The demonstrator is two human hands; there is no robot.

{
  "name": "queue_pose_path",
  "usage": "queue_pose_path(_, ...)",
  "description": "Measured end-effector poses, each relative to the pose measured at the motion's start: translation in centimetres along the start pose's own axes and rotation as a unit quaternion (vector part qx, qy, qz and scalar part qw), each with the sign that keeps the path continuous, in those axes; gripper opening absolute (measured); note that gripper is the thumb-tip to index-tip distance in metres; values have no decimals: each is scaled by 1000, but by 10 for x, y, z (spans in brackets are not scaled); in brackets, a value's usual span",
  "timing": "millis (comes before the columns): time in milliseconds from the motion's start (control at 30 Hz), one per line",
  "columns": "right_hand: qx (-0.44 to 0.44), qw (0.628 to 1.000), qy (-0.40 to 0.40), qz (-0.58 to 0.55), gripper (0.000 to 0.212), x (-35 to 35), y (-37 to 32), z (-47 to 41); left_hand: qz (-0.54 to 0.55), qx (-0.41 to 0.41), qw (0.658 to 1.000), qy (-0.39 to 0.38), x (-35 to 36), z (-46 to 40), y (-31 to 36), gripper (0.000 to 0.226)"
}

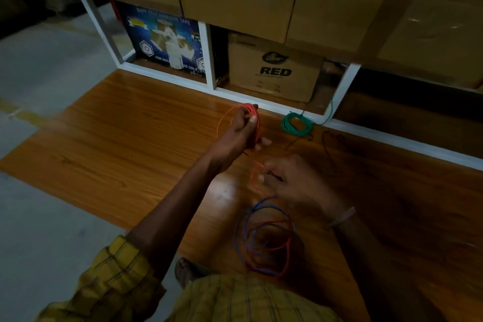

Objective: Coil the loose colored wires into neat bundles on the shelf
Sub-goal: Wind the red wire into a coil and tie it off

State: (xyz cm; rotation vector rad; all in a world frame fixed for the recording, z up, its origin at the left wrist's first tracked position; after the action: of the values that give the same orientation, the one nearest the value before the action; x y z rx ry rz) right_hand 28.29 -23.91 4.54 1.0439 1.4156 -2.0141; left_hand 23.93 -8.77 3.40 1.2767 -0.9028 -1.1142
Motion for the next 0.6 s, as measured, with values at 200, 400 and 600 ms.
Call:
queue_pose_path(200, -10, 902, 12, -431, 17, -34, 13, 12, -120, 7, 991, -56, 1, 6, 9, 44)
queue_pose_path(400, -74, 807, -118, -574, 26, -55, 21, 13, -166, -15, 983, -74, -10, 9, 16, 42)
queue_pose_path(600, -40, 943, -74, -322, 21, -75, 30, 12, -202, -40, 975, -87, -21, 9, 9, 40)
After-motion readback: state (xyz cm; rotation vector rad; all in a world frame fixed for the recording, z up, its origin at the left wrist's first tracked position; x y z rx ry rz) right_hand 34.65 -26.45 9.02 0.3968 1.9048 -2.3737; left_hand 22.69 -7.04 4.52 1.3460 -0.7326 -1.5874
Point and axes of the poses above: each hand's wrist, its own z-axis away from the middle knuckle, its own x-axis out of the palm, y = z × x, the point moved 5 cm from there along -z, towards the middle knuckle, and after that the axes turned 6 degrees about -y, right-handed, at the moved point
